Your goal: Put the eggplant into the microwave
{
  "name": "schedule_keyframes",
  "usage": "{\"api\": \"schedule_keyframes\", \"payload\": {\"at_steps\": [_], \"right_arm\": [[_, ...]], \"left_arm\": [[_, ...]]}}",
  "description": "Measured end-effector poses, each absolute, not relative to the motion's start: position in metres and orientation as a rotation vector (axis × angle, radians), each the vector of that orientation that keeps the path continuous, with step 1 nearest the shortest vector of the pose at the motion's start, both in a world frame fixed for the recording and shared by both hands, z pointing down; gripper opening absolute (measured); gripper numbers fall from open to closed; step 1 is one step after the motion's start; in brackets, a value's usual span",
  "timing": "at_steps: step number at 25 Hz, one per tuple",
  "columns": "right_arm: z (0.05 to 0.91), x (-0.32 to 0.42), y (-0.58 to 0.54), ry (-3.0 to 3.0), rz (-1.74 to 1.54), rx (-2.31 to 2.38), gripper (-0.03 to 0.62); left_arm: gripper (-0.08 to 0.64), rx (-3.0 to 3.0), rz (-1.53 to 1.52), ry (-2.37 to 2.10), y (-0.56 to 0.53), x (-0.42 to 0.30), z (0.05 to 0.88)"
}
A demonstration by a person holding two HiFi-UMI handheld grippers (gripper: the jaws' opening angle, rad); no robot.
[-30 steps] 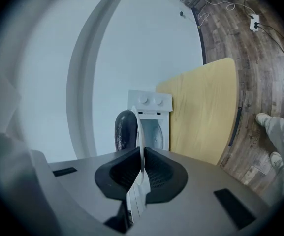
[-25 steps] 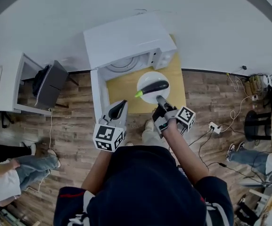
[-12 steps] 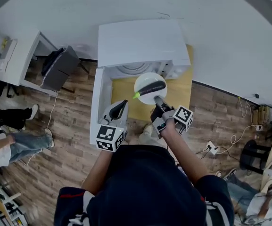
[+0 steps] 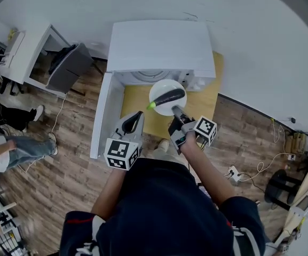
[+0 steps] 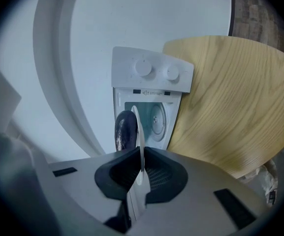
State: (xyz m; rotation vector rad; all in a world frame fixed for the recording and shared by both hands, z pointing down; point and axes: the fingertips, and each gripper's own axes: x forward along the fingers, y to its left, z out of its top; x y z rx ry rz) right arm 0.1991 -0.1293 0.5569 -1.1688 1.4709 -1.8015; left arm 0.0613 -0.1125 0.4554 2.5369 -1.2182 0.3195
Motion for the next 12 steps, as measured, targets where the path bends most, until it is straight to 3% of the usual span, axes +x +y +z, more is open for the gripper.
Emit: {"api": "schedule_keyframes", "payload": {"at_steps": [12], "right_arm": [[0.565,0.185,-0.135,1.511,-1.841,-1.145,0.025]], "left_arm": [[0.017,2.517,0.339,-1.230,-0.112,0.060,0.462]]}}
